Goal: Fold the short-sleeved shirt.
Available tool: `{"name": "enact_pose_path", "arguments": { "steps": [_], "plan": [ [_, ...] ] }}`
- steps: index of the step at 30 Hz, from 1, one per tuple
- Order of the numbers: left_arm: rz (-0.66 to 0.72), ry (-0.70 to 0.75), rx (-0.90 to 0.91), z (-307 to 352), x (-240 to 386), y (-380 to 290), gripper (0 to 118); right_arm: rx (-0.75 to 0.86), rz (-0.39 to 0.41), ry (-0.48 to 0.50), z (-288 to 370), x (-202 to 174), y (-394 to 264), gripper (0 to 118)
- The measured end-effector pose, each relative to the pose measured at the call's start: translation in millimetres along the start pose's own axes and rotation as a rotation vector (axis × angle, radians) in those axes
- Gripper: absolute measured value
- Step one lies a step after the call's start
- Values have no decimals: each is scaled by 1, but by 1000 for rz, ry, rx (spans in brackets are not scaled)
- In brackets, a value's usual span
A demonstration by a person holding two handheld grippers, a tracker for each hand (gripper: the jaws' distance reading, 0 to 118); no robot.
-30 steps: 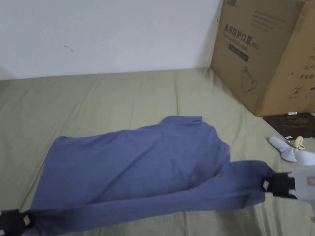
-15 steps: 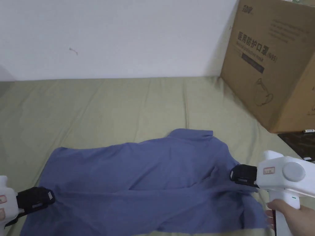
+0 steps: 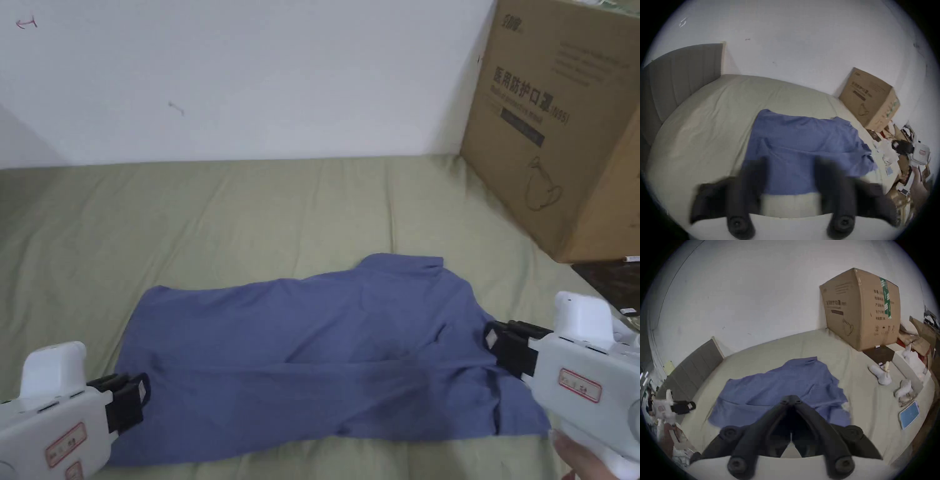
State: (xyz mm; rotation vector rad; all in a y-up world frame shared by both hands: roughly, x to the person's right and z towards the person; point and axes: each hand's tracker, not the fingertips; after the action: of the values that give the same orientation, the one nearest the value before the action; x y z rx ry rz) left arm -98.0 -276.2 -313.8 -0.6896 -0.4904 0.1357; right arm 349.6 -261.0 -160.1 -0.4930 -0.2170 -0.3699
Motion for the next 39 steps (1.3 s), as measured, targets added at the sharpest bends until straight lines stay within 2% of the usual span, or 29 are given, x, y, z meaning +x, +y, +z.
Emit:
{"name": "enact_pose_path", "arguments": {
  "steps": [1,2,4,7,8,10,11,12,13,14,17,18,19,20,21,23,27,28,29,30,31,33,36,37,38,39],
  "plan": [
    [-15,-2,-17,2,2,0,0,-28,-42,68,1,0,-2,0],
    [-30,-27,-45,-1,-2,2,0,-36,-60,88,3,-1,-5,0],
    [-32,7,-61,0,-9,10,0,-44,-30,53,4,-7,-5,0],
    [78,102,-262,-22,-43,24,0,-63,41,23,5,-8,-5,0],
    [114,97,-342,-34,-58,26,0,-71,42,19,5,-7,-5,0],
    [128,107,-395,-56,-81,21,0,-98,27,18,1,-1,-7,0],
    [146,119,-435,-68,-91,17,10,-115,12,16,-2,1,-8,0],
    [158,127,-464,-77,-99,14,37,-130,1,18,-5,3,-10,0],
    [163,151,-468,-85,-106,11,92,-142,-4,17,-7,5,-12,0],
    [162,178,-470,-93,-111,6,108,-150,-6,11,-10,7,-14,0],
    [150,186,-451,-112,-118,-12,106,-190,-4,1,-19,10,-20,0],
    [144,195,-471,-121,-121,-19,109,-202,-1,0,-21,11,-22,0],
    [123,186,-488,-127,-118,-32,117,-214,3,-2,-24,9,-24,0],
    [67,163,-476,-130,-114,-40,118,-223,4,-4,-26,10,-24,0],
    [15,159,-448,-130,-109,-44,118,-230,5,-7,-28,11,-25,0],
    [-26,249,-420,-139,-107,-54,118,-238,3,-11,-30,13,-26,0],
    [7,233,-399,-124,-104,-47,116,-251,-45,-8,-33,25,-28,0],
    [-18,260,-357,-115,-100,-44,103,-253,-58,-17,-33,31,-29,0],
    [-41,272,-311,-102,-97,-40,80,-252,-66,-24,-32,36,-29,0],
    [-39,253,-278,-90,-98,-35,48,-248,-70,-33,-32,43,-28,0],
    [-16,195,-255,-79,-99,-28,3,-243,-74,-44,-31,48,-28,0],
    [73,114,-215,-59,-97,-17,3,-240,-82,-51,-33,62,-23,0],
    [83,97,-168,-30,-80,3,3,-251,-133,-71,-44,84,-13,0],
    [60,98,-165,-26,-74,6,3,-258,-165,-93,-50,93,-10,32],
    [39,100,-157,-23,-68,9,3,-273,-193,-119,-58,102,-7,73],
    [20,103,-162,-23,-66,13,3,-316,-205,-139,-67,108,-6,105]
  ]
}}
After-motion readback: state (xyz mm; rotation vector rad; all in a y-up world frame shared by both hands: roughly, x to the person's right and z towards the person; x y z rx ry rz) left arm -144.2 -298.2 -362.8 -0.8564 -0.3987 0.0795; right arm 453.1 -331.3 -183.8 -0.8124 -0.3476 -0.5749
